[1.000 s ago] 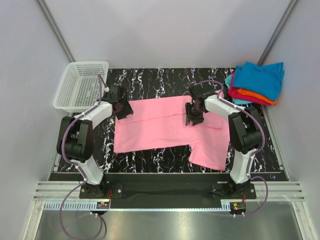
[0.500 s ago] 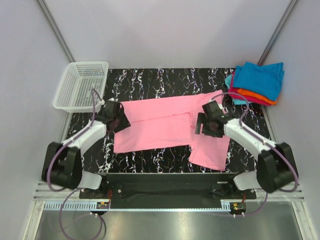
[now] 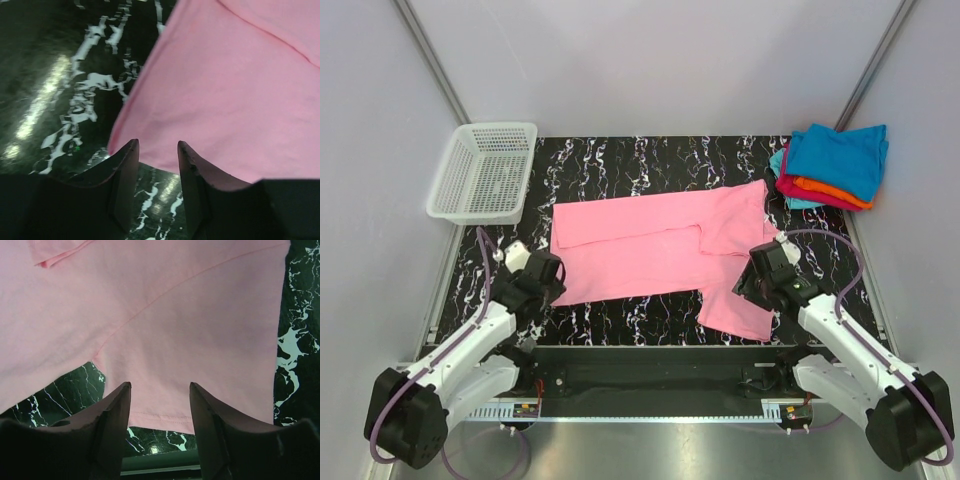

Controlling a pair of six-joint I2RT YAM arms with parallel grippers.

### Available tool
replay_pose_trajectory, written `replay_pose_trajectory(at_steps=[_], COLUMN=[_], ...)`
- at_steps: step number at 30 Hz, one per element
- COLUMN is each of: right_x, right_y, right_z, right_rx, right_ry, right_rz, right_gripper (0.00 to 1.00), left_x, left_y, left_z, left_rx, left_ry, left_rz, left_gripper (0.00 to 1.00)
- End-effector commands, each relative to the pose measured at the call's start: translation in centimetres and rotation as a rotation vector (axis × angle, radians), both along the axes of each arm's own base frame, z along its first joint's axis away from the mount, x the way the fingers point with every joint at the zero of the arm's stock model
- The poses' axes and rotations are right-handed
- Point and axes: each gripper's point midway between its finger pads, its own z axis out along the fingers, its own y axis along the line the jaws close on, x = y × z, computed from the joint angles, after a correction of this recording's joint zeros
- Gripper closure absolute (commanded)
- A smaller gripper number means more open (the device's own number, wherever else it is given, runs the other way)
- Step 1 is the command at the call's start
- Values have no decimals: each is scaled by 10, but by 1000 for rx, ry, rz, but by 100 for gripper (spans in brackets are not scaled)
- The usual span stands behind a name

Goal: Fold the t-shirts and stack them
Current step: Fold the tshirt

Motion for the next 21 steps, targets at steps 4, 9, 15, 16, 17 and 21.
replay_pose_trajectory(at_steps=[4, 9, 15, 16, 17, 21], right_x=[-3, -13, -30, -30, -31, -29], right_y=[-6, -7, -23, -23, -24, -27], right_z=[-4, -15, -23, -23, -23, -22], right_rx=[6, 16, -19, -15, -14, -32], right_ry=[47, 83, 118, 116, 118, 112], right_rz=[-120, -139, -223, -229, -243, -249], right_gripper=[41, 41, 42, 43, 44, 44], left_x=[-25, -29, -36, -36, -37, -35], left_y=[43, 39, 31, 29, 29, 26], left_z=[-12, -20, -29, -29, -30, -21], left_rx=[120, 119, 75, 65, 59, 18], left_ry=[55, 113, 154, 151, 148, 92], left_rz=[224, 208, 194, 192, 190, 182], left_gripper=[58, 57, 56, 57, 56, 56])
